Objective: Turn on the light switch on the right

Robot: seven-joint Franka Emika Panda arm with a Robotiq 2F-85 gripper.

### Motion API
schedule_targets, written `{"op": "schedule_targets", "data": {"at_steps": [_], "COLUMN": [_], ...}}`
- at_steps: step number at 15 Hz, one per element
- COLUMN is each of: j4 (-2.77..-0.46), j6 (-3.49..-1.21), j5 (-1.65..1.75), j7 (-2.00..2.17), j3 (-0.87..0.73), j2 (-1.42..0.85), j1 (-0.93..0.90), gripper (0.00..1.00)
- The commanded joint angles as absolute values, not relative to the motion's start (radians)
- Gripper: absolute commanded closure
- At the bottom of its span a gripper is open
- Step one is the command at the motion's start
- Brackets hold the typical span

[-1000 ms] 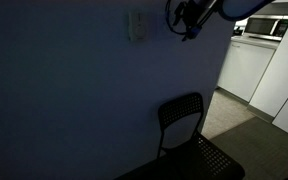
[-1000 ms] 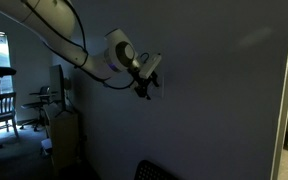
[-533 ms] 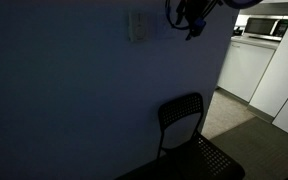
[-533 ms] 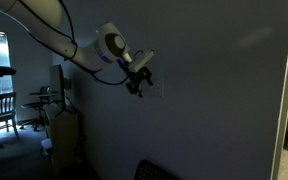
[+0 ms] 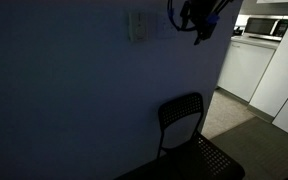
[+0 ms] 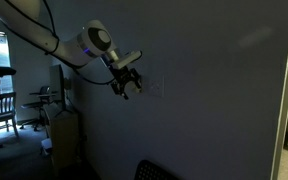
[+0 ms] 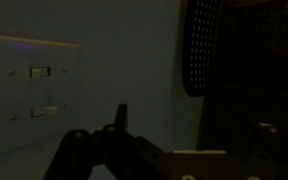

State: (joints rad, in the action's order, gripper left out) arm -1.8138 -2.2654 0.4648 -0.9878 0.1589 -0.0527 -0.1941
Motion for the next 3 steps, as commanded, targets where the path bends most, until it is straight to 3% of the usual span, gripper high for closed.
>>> {"op": "schedule_targets", "data": {"at_steps": [1,3], "j4": [-1.816,-1.822], "j6": [-2.255,-2.252], "j5": [0.464,0.464], "j7": [-0.985,-0.982], "j3": [0.167,0.167], "j2": [-0.049,-0.045], "j1": [-0.189,-0.189], "gripper": [0.0,0.0]}}
